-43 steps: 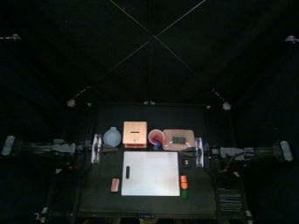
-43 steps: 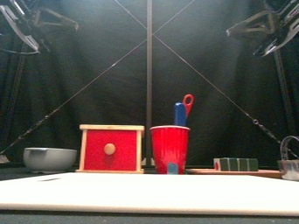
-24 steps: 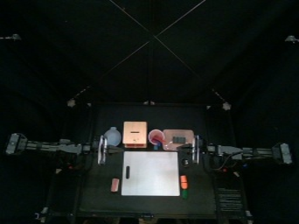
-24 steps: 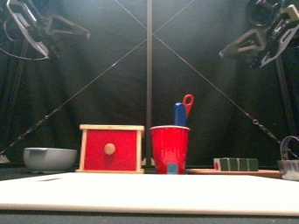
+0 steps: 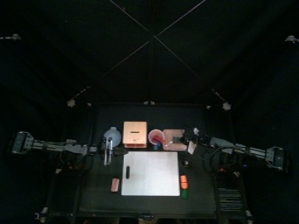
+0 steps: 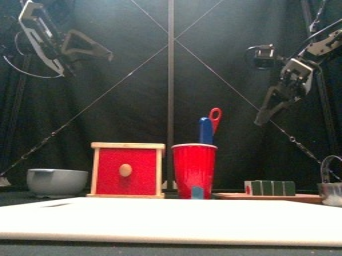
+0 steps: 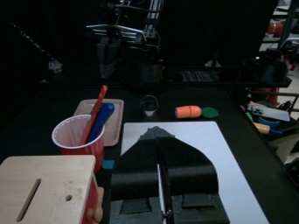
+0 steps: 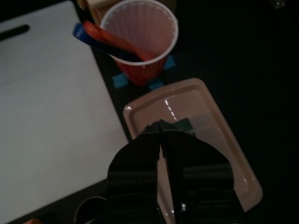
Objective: Place sushi on board then cut the sushi with the knife then place the pieces on the plate
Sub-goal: Place the sushi on the board
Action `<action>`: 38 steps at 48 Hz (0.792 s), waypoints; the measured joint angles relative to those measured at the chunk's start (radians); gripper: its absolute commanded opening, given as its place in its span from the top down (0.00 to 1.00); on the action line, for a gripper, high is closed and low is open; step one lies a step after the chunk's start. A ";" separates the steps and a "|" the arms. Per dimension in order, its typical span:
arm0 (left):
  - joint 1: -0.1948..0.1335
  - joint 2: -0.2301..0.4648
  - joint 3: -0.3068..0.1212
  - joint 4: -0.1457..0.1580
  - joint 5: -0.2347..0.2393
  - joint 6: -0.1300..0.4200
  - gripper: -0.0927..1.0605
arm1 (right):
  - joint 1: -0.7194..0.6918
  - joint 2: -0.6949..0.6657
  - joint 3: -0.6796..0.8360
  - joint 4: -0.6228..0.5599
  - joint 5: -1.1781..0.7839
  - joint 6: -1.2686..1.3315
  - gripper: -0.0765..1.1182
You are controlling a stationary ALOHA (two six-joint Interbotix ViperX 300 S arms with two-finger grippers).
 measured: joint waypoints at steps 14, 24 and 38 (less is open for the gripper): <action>0.012 0.002 -0.002 0.000 0.000 0.000 0.94 | -0.028 0.141 -0.026 -0.109 0.043 0.000 0.23; 0.018 0.002 0.000 -0.002 -0.002 0.000 0.94 | -0.054 0.253 -0.074 -0.133 0.097 -0.009 0.18; 0.025 0.002 0.000 -0.002 0.000 -0.003 0.94 | -0.078 0.399 -0.124 -0.110 0.169 -0.138 0.18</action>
